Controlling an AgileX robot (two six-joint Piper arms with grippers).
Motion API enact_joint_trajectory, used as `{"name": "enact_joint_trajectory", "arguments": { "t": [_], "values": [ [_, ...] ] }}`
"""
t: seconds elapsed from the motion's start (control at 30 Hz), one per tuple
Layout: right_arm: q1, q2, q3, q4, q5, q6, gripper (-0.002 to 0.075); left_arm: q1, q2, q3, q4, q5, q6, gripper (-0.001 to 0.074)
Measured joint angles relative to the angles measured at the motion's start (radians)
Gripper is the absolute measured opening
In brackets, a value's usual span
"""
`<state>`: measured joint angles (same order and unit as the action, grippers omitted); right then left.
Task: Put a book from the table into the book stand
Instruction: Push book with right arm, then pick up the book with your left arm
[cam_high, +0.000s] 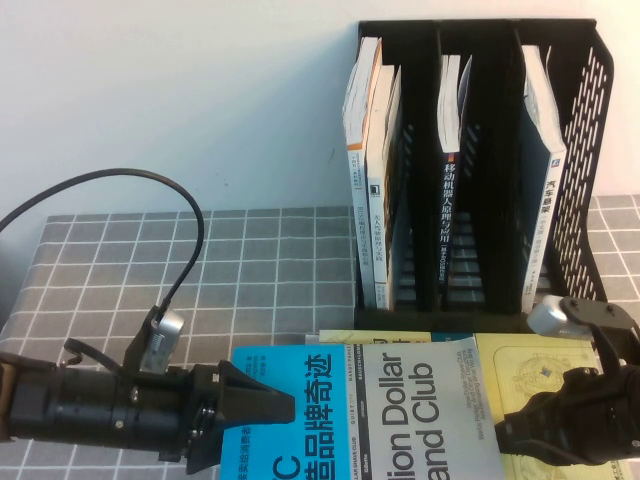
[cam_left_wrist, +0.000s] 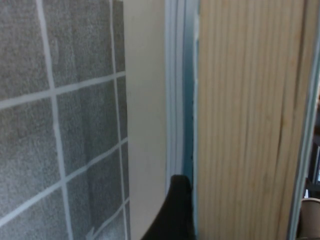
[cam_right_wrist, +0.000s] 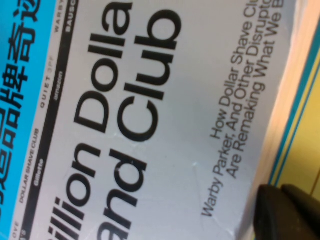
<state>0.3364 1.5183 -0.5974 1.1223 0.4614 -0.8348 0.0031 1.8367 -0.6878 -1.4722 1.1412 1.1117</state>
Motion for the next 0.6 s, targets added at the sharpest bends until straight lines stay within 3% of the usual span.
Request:
{"name": "enact_joint_trajectory", "arguments": {
  "t": [0.17,0.37,0.6],
  "values": [
    [0.002,0.000,0.000,-0.008,-0.002,0.000,-0.0003,0.011,0.000,0.000,0.023,0.000,0.000,0.0615],
    [0.006,0.000,0.000,-0.010,-0.006,0.000,-0.0003,0.098,0.000,0.000,0.046,0.004,-0.029,0.0613],
    [0.006,0.000,0.000,-0.010,-0.007,-0.015,-0.0003,0.070,0.000,0.000,0.071,0.004,-0.036,0.0525]
  ]
}}
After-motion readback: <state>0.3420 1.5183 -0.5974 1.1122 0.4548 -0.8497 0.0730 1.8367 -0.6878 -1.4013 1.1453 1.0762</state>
